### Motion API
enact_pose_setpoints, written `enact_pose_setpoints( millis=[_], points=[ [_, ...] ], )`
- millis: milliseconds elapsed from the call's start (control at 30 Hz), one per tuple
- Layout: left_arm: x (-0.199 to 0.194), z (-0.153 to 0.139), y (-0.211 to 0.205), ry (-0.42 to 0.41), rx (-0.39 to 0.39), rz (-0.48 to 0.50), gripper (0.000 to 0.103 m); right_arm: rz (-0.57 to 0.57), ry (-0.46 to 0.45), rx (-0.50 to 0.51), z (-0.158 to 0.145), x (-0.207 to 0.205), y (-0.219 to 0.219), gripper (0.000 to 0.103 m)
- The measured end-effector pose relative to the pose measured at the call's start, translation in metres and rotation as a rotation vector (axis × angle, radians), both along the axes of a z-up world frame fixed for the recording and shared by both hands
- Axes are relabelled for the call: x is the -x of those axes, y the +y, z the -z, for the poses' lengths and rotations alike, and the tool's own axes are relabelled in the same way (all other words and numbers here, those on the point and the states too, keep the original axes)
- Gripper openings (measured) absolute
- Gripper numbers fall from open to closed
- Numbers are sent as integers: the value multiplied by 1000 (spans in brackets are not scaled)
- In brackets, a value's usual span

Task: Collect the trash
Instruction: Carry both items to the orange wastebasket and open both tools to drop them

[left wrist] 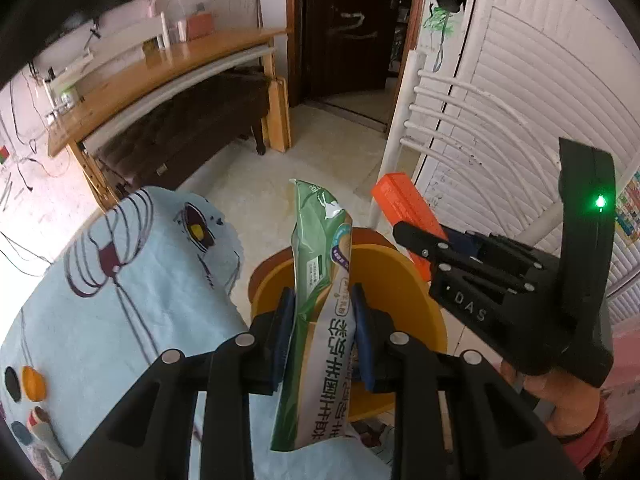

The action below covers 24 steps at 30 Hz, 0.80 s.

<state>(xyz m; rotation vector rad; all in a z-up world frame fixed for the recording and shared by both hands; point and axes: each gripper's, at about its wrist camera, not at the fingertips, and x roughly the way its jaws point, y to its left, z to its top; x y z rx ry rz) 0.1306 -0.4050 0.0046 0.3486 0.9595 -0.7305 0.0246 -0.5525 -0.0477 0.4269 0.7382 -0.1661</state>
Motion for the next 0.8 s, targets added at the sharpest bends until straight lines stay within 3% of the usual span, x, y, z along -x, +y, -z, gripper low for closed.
enact_pose_setpoints(
  millis=[100,167,200,267,367,567,800],
  points=[
    [-6,6,-7,37,15,1,26,-2,21,-18,9,-5,-3,26],
    [-10,9,-11,56,20,-11,30,5,31,-23,14,-7,-5,50],
    [-11,10,-12,57,22,-16,32,4,29,-26,14,-7,-6,54],
    [-11,10,-12,63,27,-18,46,8,31,-28,14,-8,-7,55],
    [-11,9,-10,67,40,-19,53,16,26,-27,13,-7,-9,55],
    [-5,1,2,51,48,-34,55,17,12,-16,8,-6,-6,55],
    [2,-17,36,26,85,-62,61,-28,-83,7,-21,1,17,55]
  ],
)
